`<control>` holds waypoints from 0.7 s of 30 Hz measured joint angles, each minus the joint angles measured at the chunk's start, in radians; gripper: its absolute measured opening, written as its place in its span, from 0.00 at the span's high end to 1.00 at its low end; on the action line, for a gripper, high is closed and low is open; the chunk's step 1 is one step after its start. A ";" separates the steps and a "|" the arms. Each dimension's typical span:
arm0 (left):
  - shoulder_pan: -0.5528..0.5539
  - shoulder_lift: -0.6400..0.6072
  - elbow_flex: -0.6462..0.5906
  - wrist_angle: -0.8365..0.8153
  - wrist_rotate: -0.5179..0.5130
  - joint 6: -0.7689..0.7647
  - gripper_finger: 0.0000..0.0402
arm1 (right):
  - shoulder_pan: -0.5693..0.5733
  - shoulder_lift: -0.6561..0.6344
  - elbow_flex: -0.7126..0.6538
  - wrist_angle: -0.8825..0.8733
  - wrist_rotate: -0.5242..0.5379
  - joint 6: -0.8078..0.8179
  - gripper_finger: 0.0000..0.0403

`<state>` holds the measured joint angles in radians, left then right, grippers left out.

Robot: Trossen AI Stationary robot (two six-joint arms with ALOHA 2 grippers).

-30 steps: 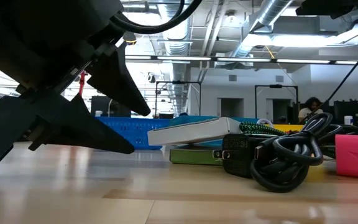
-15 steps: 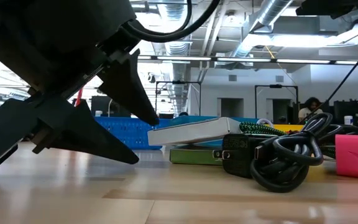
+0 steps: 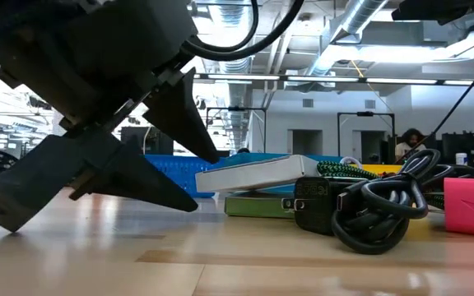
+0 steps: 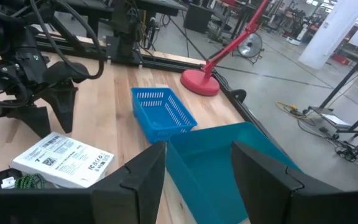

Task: Pick and place items into bin
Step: Put the white card reader box into the blue basket

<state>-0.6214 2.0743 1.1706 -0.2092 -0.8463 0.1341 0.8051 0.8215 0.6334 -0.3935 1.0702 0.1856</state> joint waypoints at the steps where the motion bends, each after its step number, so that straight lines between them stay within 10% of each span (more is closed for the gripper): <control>1: 0.002 0.000 0.000 0.000 0.000 0.000 0.41 | 0.000 0.000 0.000 0.000 0.000 0.000 0.56; 21: 0.031 0.000 -0.001 0.021 0.012 0.057 0.41 | 0.000 0.000 0.000 -0.002 0.000 0.000 0.56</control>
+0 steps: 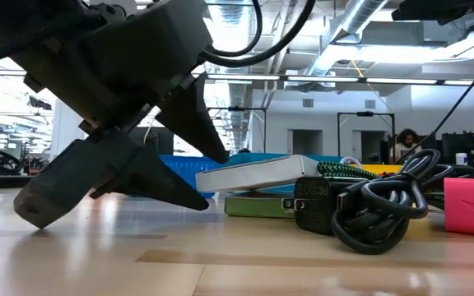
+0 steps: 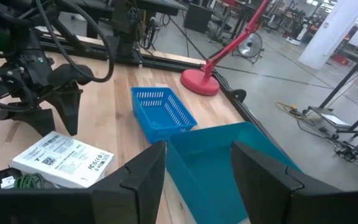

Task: Pick and place items into bin
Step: Put the white card reader box into the blue basket

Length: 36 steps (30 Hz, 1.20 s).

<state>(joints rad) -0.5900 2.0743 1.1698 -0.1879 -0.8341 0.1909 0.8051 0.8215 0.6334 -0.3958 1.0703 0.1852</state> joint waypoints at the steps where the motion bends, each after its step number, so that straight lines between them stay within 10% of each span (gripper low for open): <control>1: 0.002 0.000 0.000 0.003 0.001 0.007 0.41 | 0.000 0.000 0.000 0.000 0.000 0.000 0.56; 36: 0.007 0.000 0.000 0.022 0.016 0.035 0.41 | 0.000 0.002 0.000 0.000 -0.001 0.000 0.56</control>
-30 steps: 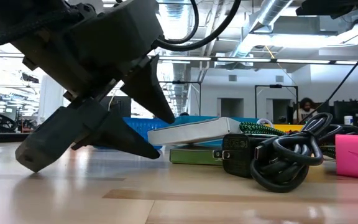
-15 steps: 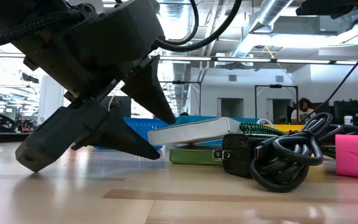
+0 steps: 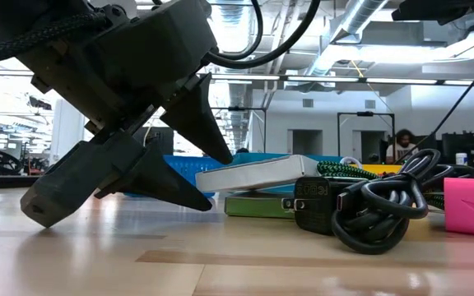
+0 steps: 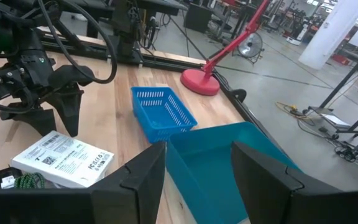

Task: Pick and place items into bin
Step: Put the white card reader box into the blue basket

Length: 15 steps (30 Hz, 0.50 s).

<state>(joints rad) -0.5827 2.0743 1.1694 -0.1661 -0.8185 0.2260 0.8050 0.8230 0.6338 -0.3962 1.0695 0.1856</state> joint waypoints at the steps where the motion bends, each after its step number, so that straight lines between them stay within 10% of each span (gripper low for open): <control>1: 0.000 0.000 0.000 0.000 0.000 0.000 0.41 | 0.000 0.000 0.000 0.000 0.000 0.000 0.56; 15: 0.000 0.000 0.000 0.000 0.027 -0.003 0.54 | 0.000 0.000 0.000 0.000 -0.005 0.000 0.56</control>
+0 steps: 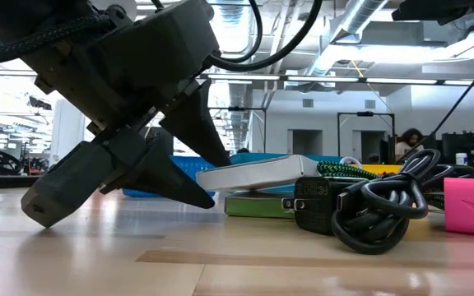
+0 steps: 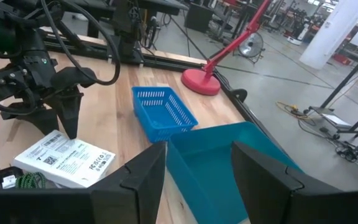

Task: Pick and place items into bin
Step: Put the white card reader box into the blue basket

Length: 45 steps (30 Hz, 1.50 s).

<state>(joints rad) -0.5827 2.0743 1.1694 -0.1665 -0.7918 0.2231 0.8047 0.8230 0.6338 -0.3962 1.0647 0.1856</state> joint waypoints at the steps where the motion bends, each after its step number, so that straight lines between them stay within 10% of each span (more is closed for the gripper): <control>1: 0.000 0.000 0.000 0.000 0.000 -0.002 0.57 | 0.000 0.000 0.000 0.000 -0.001 0.000 0.56; 12: -0.002 0.000 0.000 0.001 -0.013 -0.002 0.76 | 0.000 0.000 0.000 0.000 -0.003 0.009 0.56; 45: -0.047 0.003 -0.001 -0.002 -0.193 -0.026 0.91 | 0.000 0.000 0.000 -0.001 -0.017 0.018 0.56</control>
<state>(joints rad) -0.6299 2.0775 1.1687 -0.1688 -0.9853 0.1971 0.8050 0.8230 0.6338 -0.3969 1.0473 0.2035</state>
